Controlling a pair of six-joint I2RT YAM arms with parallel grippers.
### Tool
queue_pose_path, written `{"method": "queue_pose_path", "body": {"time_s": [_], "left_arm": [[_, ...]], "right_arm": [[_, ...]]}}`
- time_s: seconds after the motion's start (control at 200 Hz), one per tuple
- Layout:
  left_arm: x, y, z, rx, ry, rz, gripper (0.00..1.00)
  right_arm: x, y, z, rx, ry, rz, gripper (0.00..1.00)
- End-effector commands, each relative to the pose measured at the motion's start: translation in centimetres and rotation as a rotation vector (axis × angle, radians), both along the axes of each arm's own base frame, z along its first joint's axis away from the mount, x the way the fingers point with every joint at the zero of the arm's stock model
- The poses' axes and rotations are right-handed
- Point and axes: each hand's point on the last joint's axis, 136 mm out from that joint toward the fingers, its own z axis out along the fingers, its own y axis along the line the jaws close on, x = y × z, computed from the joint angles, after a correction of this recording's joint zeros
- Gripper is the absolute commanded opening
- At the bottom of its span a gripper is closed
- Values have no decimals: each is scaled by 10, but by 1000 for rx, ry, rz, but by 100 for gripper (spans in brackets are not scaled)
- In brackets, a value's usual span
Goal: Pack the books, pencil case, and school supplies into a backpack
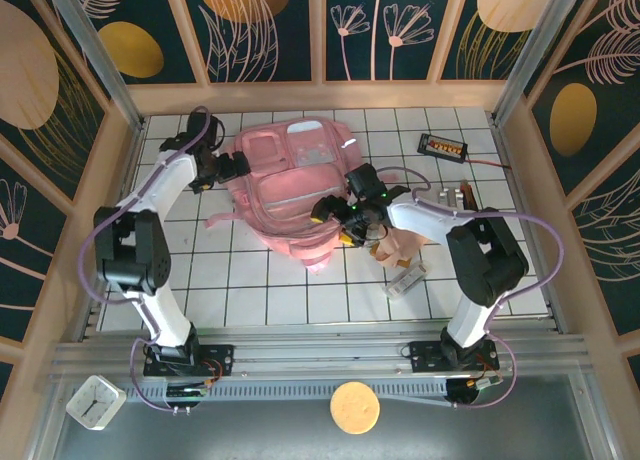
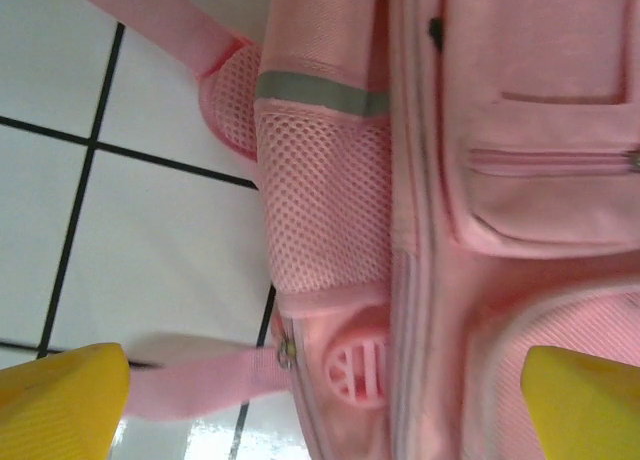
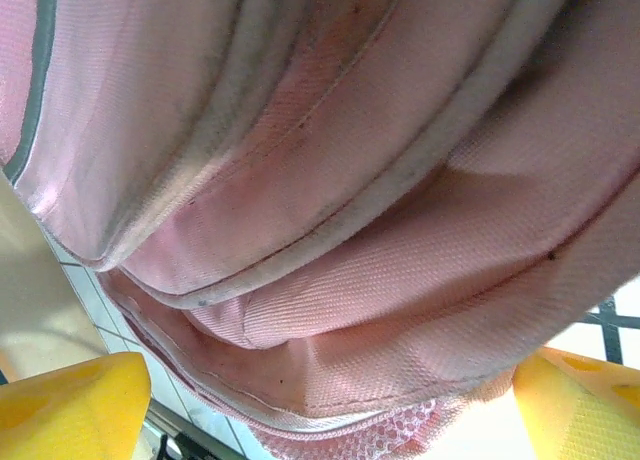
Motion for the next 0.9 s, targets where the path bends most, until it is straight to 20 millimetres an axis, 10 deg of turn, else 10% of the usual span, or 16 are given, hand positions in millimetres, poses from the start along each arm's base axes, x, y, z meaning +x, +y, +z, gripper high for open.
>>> {"method": "queue_pose_path", "body": {"time_s": [0.0, 0.27, 0.47, 0.736, 0.896], "left_arm": [[30, -3, -2, -8, -61, -46, 99], [58, 10, -62, -65, -6, -25, 90], [78, -1, -73, -138, -26, -38, 25], [41, 2, -48, -218, -44, 45, 0], [-8, -6, -44, -368, -58, 177, 0]], "right_arm": [[5, 7, 4, 25, -1, 27, 92], [18, 0, 0, 27, 6, 24, 81], [34, 4, 3, 27, -17, 45, 55], [124, -35, 15, -2, -122, -57, 13], [196, -64, 37, 21, -253, -118, 12]]}}
